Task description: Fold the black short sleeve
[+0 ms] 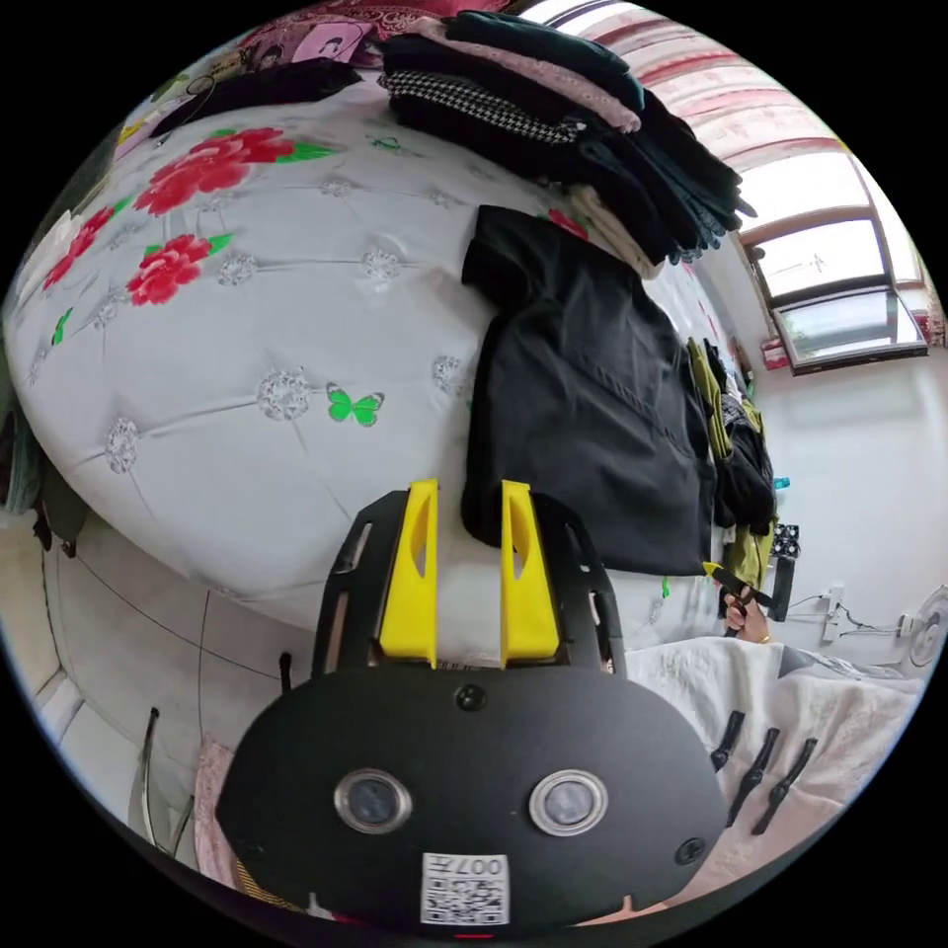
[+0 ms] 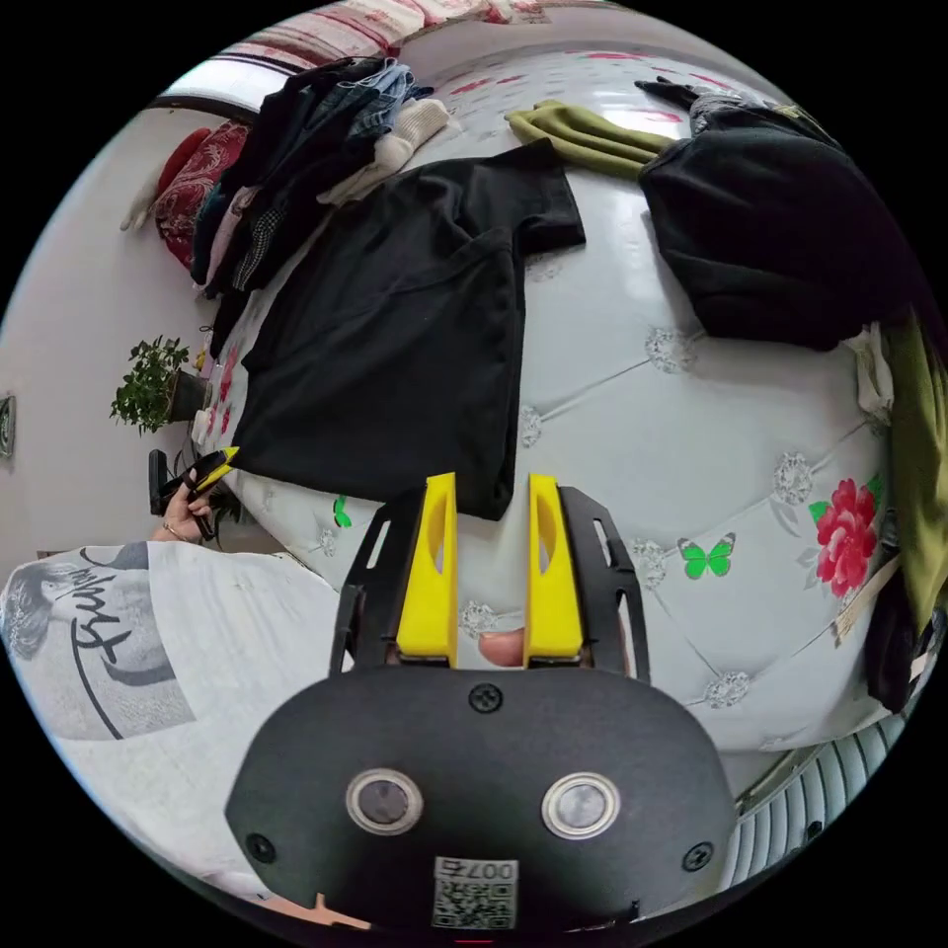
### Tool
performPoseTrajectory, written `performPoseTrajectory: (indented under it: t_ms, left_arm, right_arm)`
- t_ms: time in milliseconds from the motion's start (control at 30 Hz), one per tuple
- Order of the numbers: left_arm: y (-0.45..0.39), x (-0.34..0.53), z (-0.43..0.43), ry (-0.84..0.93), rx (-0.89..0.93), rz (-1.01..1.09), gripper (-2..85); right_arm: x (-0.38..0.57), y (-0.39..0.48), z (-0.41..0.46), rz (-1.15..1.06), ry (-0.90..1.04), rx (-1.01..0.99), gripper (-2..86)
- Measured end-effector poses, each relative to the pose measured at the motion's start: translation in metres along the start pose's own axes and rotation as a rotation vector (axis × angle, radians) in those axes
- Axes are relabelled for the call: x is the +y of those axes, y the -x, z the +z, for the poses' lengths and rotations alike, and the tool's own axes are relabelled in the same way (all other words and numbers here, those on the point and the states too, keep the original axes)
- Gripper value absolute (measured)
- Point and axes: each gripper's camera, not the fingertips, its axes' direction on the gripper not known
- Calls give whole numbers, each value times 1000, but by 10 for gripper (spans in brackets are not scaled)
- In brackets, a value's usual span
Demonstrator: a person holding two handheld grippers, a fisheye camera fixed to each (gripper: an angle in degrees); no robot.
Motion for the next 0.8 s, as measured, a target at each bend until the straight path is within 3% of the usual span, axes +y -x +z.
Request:
performPoseTrajectory:
  t_ms: [133,267,433,633,800]
  left_arm:
    - [-7,-16,20,101,-82,59,5]
    - [5,-44,15,96,77,34,-8]
    - [-14,-107,-53,-88,274,76,-10]
    - [-84,-125,-168,-322,336,317,-10]
    - [-87,-47,-184,-319,230,438,-10]
  right_arm:
    - [-9,5,1,13,60,112,18]
    - [-26,-5,-13,-14,127,-74,3]
    - [-70,-22,-127,-13,-183,-328,-2]
    - [-62,26,-286,-228,-525,-336,-2]
    - [14,47,-319,-343,-537,-228,-2]
